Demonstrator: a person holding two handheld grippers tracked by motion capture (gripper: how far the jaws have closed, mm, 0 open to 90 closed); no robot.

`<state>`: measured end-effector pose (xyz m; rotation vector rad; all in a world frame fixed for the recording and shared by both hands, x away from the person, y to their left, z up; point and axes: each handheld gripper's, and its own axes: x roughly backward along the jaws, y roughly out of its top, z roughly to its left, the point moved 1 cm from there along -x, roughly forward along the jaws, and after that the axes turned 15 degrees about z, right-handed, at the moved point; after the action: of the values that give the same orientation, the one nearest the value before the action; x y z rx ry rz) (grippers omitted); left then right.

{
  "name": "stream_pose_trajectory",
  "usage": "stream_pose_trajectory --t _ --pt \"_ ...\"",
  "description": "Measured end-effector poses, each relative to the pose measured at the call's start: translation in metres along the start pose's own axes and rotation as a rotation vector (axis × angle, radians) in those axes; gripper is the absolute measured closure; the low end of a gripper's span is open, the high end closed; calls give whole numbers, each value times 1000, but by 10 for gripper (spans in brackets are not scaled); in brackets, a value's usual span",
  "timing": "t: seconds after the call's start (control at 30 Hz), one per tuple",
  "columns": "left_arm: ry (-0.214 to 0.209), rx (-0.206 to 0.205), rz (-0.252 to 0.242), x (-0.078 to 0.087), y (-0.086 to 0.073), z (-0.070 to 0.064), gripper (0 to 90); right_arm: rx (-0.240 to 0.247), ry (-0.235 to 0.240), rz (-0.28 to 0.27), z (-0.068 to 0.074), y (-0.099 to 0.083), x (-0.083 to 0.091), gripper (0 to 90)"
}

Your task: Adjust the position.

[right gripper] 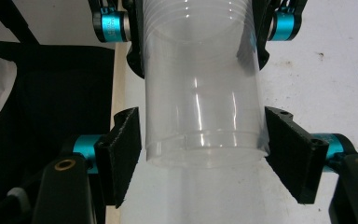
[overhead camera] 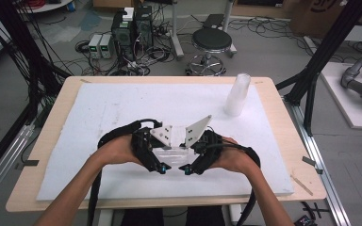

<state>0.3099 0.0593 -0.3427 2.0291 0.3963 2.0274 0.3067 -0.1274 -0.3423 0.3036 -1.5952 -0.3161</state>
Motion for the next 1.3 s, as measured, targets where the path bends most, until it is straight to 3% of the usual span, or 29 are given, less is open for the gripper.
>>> stream_pose_trajectory --t 0.1,0.17,0.4,0.47,0.5,0.53,0.57,0.8,0.9,0.93,1.0,1.07,1.1,1.13,1.17,1.2,1.23,1.3 --pt "1 2 1 -1 0 0 341 7 10 0 1 1 -1 340" --pt "1 -5 5 -2 0 0 341 10 0 5 1 2 -2 412" --pt "-6 3 -5 -3 0 0 321 6 3 3 0 1 -2 426" --pt "-17 -6 -12 -5 -1 1 284 4 5 4 -1 1 -2 427" --pt "-29 9 -26 -6 -1 0 249 5 3 8 -1 1 -2 427" --pt "-29 9 -26 -6 -1 0 175 5 3 8 -1 1 -2 427" --pt "-74 11 -25 -7 -2 0 107 -1 1 12 -1 1 -2 427" --pt "-18 14 -44 -4 -3 1 96 -10 2 8 -2 -1 -3 427" --pt "4 43 -118 3 -10 2 106 -22 -4 -14 -3 -6 -4 428" --pt "4 43 -118 3 -10 2 120 -24 -3 -34 -3 -9 -4 427" --pt "13 57 -184 6 -17 1 132 -30 0 -54 -2 -12 -4 428" --pt "20 72 -262 7 -25 1 133 -54 0 -130 -2 -23 -4 427" --pt "51 81 -359 8 -36 0 133 -69 9 -167 -2 -27 -4 427" --pt "51 81 -359 8 -36 0 133 -82 12 -192 -2 -31 -4 427" --pt "76 99 -435 8 -46 -1 132 -94 11 -212 -1 -34 -4 427" --pt "76 99 -435 8 -46 -1 133 -94 11 -212 -1 -34 -4 427" --pt "93 122 -502 6 -54 -2 132 -116 10 -255 0 -39 -5 427" --pt "102 148 -561 3 -61 -3 131 -133 7 -303 1 -44 -7 427"
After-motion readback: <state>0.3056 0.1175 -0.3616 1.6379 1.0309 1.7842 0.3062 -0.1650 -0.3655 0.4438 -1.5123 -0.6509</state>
